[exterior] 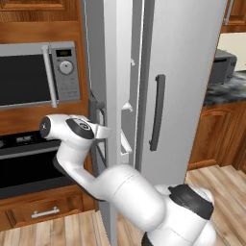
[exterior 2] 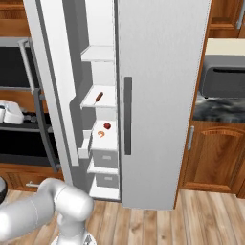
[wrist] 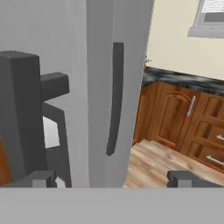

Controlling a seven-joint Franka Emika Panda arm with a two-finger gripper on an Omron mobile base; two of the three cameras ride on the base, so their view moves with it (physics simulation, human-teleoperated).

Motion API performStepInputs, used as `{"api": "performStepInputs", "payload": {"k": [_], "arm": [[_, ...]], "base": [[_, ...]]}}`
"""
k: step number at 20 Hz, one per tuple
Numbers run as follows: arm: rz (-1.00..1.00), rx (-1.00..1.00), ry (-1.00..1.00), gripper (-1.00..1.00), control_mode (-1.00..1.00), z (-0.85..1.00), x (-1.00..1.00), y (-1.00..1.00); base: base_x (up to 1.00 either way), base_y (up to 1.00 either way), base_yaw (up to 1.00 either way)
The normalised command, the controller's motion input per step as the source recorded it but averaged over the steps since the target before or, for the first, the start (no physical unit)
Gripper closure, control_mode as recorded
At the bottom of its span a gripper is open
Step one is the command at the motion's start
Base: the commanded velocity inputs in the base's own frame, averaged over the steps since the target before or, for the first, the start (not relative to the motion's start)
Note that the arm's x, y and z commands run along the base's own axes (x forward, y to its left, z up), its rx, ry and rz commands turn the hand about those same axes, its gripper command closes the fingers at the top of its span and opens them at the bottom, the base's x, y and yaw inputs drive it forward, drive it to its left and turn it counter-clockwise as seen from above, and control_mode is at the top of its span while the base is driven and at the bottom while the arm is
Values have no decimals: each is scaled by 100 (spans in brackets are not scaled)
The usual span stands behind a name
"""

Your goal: Store the hot dog in the freezer for long-term storage. Close the freezer door after placing the cooked food.

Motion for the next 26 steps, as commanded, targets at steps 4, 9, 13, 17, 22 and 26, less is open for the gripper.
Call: {"api": "performStepInputs", "payload": {"k": [4, 9, 13, 17, 22, 26], "arm": [[-9, -6, 11, -100, -100, -30, 21, 0], [-9, -6, 6, -100, -100, -26, 10, 0], [-7, -3, 0, -100, -100, -13, 1, 0], [-1, 0, -5, -100, -100, 0, 0, 21], [0, 0, -9, -100, -100, 0, 5, 19], [0, 0, 1, -100, -100, 0, 29, 2]], "base": [[0, 0, 0], [0, 0, 0], [0, 0, 0], [0, 0, 0], [0, 0, 0], [0, 0, 0]]}}
